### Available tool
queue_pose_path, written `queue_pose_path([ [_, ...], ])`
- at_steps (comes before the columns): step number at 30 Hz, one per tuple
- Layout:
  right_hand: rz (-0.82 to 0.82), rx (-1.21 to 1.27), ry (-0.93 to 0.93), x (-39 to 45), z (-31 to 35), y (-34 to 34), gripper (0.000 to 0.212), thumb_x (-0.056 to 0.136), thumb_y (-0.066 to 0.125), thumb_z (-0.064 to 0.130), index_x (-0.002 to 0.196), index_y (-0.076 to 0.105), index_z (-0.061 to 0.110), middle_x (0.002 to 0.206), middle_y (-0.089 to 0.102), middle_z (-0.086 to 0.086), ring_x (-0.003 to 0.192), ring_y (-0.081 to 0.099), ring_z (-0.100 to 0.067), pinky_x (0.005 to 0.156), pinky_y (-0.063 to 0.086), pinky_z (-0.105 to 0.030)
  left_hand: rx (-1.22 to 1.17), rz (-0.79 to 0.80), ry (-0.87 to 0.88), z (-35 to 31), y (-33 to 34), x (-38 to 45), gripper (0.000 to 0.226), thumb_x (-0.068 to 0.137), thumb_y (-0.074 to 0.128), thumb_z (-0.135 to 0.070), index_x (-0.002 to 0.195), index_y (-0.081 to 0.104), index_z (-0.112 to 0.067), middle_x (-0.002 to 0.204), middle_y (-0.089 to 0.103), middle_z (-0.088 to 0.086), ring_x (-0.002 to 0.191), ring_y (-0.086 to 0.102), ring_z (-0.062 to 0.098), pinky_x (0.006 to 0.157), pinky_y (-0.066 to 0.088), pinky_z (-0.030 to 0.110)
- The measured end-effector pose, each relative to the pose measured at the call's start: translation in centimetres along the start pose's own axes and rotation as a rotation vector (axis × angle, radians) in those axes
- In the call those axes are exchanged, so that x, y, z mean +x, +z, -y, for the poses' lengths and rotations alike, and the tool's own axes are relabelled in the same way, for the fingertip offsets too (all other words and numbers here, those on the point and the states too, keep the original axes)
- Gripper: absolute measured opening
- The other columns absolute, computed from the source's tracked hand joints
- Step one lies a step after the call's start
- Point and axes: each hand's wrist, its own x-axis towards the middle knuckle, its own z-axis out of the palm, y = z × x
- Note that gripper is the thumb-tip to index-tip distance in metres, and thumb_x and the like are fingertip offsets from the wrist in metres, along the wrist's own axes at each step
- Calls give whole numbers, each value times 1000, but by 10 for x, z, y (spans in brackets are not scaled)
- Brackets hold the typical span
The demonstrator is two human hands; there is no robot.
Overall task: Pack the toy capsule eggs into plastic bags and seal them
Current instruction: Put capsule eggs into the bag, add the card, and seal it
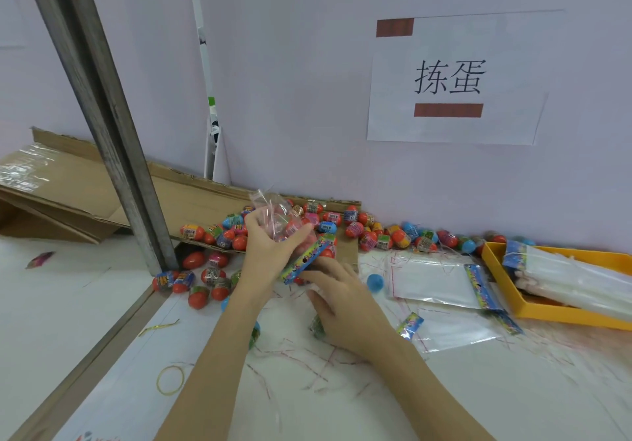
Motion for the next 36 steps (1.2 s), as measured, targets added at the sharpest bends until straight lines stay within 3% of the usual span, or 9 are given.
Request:
queue_pose_path([
  [3, 36, -26, -12, 2, 1, 2, 37, 107, 50, 22, 143, 59, 27, 154, 45, 7, 136, 41, -20, 113, 39, -36, 7, 22, 47, 2, 1, -1, 68, 85, 87, -17, 139, 46, -29, 131, 68, 3, 107, 74, 11, 89, 64, 41],
  [6, -49, -51, 2, 4, 0, 2, 22, 106, 56, 25, 125, 67, 20, 135, 55, 2, 122, 50, -21, 103, 45, -37, 46, 4, 131, 2, 1, -2, 70, 83, 90, -20, 138, 52, -39, 130, 69, -2, 115, 70, 8, 89, 64, 41],
  [9, -80, -73, 81, 3, -2, 4, 20, 99, 66, 28, 117, 63, 19, 128, 51, 0, 116, 47, -23, 100, 43, -36, 107, -38, 160, 1, 1, -3, 75, 76, 95, -28, 137, 54, -39, 121, 73, -6, 114, 71, 12, 93, 62, 48],
  [16, -55, -96, 24, 4, -1, 7, 30, 106, 54, 29, 131, 69, 28, 139, 50, 3, 126, 43, -21, 103, 41, -36, 175, -104, 191, 3, 2, -4, 66, 79, 93, -28, 135, 57, -30, 109, 75, -13, 100, 73, 3, 90, 64, 45],
  [19, -122, -24, 42, 3, 0, 6, 24, 105, 58, 25, 122, 74, 19, 126, 56, -2, 113, 50, -22, 95, 47, -37, 182, -130, 185, 2, 2, -3, 65, 78, 93, -28, 133, 59, -28, 110, 74, -11, 103, 72, 9, 92, 62, 49],
  [22, -239, 132, 125, 4, -5, -1, 14, 99, 68, 20, 109, 76, 14, 115, 60, -1, 99, 58, -18, 88, 52, -31, 193, -152, 199, 0, 0, -3, 60, 79, 93, -28, 129, 60, -31, 111, 73, -13, 103, 70, 4, 94, 61, 47],
  [25, -302, 215, 208, 7, -14, -8, 19, 94, 76, 22, 111, 73, 15, 111, 61, 4, 95, 63, -13, 90, 55, -31, 202, -138, 202, 0, 0, -4, 55, 80, 92, -29, 125, 62, -30, 105, 74, -16, 100, 70, 1, 93, 61, 45],
  [31, -99, 135, 68, 3, -16, -8, 29, 95, 72, 22, 125, 70, 24, 125, 59, 9, 110, 56, -9, 96, 48, -23, 228, -112, 249, 0, 2, -5, 45, 82, 91, -27, 119, 66, -30, 105, 74, -18, 100, 70, 1, 91, 62, 39],
  [36, -56, 72, 82, 5, -7, 1, 28, 97, 68, 10, 124, 71, 17, 126, 60, 2, 117, 54, -19, 99, 48, -34, 251, -76, 255, 1, 2, -5, 45, 82, 90, -27, 121, 67, -28, 112, 74, -12, 104, 69, 1, 94, 61, 40],
])
